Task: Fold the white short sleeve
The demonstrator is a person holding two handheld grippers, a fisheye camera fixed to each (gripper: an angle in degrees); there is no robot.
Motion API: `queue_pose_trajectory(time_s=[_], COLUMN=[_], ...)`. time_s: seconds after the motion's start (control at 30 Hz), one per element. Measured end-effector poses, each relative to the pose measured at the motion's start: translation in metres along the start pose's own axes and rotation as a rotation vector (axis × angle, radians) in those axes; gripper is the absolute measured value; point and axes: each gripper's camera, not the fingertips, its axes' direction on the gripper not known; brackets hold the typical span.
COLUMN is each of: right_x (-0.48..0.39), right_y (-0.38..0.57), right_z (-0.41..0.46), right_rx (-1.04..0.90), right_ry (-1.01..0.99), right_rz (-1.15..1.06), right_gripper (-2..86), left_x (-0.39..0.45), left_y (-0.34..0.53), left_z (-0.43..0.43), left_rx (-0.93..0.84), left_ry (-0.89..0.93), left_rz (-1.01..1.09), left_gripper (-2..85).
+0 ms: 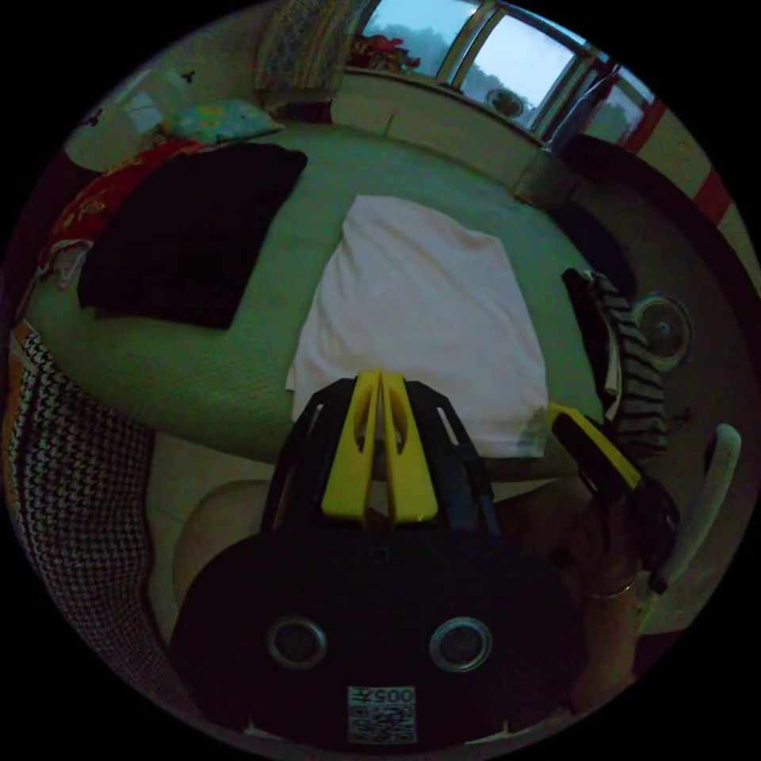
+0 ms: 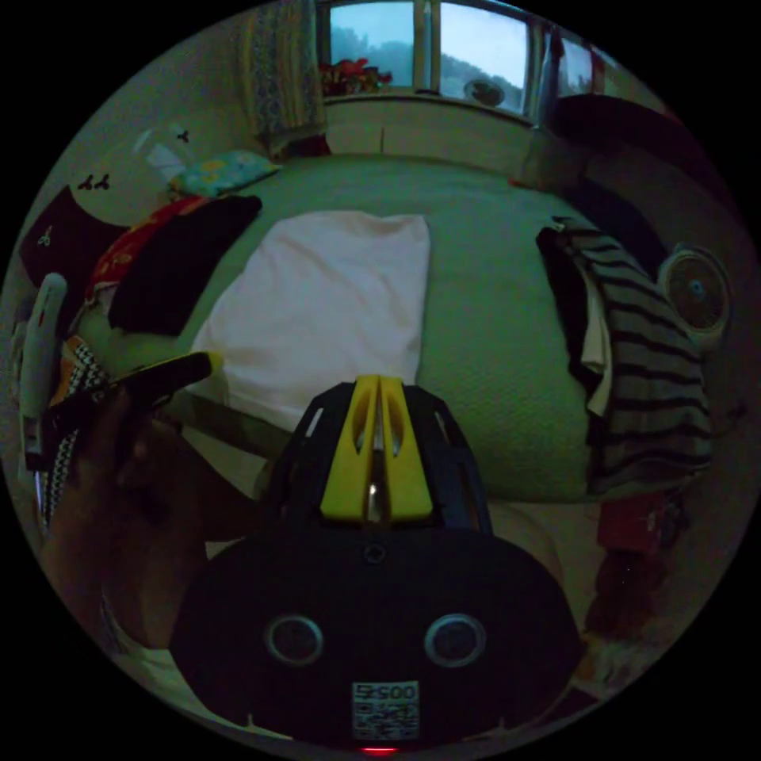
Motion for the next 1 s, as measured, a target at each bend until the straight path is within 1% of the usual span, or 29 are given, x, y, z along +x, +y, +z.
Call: queue_pose_trajectory(time_s=[0.07,0.17,0.33,0.4,0.47,0.53,0.6,0.67,0.77,0.87,0.93,1.0], right_x=[-0.008,-0.015,-0.017,-0.018,-0.022,-0.025,-0.03,-0.039,-0.053,-0.061,-0.06,-0.058], right_y=[-0.016,-0.031,-0.053,-0.06,-0.072,-0.091,-0.119,-0.163,-0.214,-0.251,-0.266,-0.275], right_z=[0.014,0.019,0.018,0.01,-0.004,-0.009,-0.006,0.011,0.043,0.079,0.098,0.106], right_rx=[-0.089,-0.115,-0.163,-0.092,0.049,0.133,0.158,0.111,0.019,-0.109,-0.168,-0.154], right_ry=[0.025,0.05,0.046,0.02,0.019,0.069,0.115,0.116,0.091,0.065,0.09,0.054], right_rz=[-0.002,0.012,0.038,0.021,-0.022,-0.027,-0.018,-0.017,-0.026,0.006,0.033,0.018], right_gripper=[-1.0,-1.2,-1.0,-0.5,1.4,3.4,4.6,4.7,3.9,3.5,3.3,2.8], left_x=[-0.004,-0.014,-0.041,-0.048,-0.056,-0.067,-0.074,-0.079,-0.083,-0.087,-0.094,-0.101], left_y=[-0.004,-0.006,-0.007,-0.007,-0.007,-0.007,-0.009,-0.011,-0.015,-0.02,-0.023,-0.025], left_z=[0.006,0.008,0.007,0.003,0.0,-0.004,-0.004,-0.002,0.002,0.008,0.01,0.01], left_rx=[-0.055,-0.075,-0.07,-0.044,-0.021,0.015,0.03,0.021,-0.009,-0.061,-0.094,-0.099], left_ry=[-0.027,-0.019,0.042,0.042,0.062,0.156,0.212,0.219,0.18,0.123,0.107,0.109], left_rz=[0.004,-0.007,-0.036,-0.029,-0.011,0.015,0.018,0.013,0.025,0.024,0.04,0.053], left_gripper=[-0.4,-0.3,0.0,0.6,1.8,4.8,5.9,6.3,5.6,4.3,3.3,2.9])
